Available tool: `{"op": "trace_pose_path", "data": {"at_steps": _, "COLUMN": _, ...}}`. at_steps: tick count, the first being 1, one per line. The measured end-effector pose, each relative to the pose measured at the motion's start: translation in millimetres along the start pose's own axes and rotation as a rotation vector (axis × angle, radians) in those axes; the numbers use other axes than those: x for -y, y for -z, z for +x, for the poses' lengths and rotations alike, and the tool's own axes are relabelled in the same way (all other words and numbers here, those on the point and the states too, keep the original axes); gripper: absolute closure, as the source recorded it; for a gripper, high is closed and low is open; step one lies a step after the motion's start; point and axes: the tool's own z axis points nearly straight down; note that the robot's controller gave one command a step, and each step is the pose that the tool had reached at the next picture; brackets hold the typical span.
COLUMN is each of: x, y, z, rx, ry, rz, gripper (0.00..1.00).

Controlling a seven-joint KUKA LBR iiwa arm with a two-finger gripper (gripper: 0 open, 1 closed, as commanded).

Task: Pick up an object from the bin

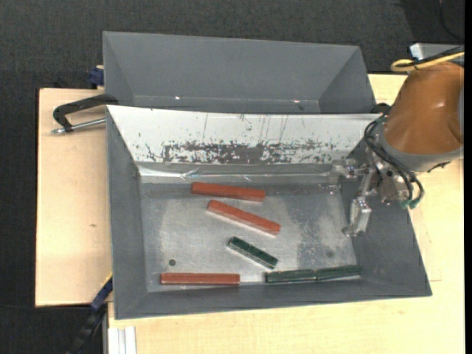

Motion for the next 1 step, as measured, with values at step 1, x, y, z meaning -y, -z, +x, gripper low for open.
{"op": "trace_pose_path", "data": {"at_steps": 1, "x": -45.3, "y": -17.9, "z": -17.5, "rx": -0.004, "ry": 0.098, "rz": -0.004, "gripper": 0.00}}
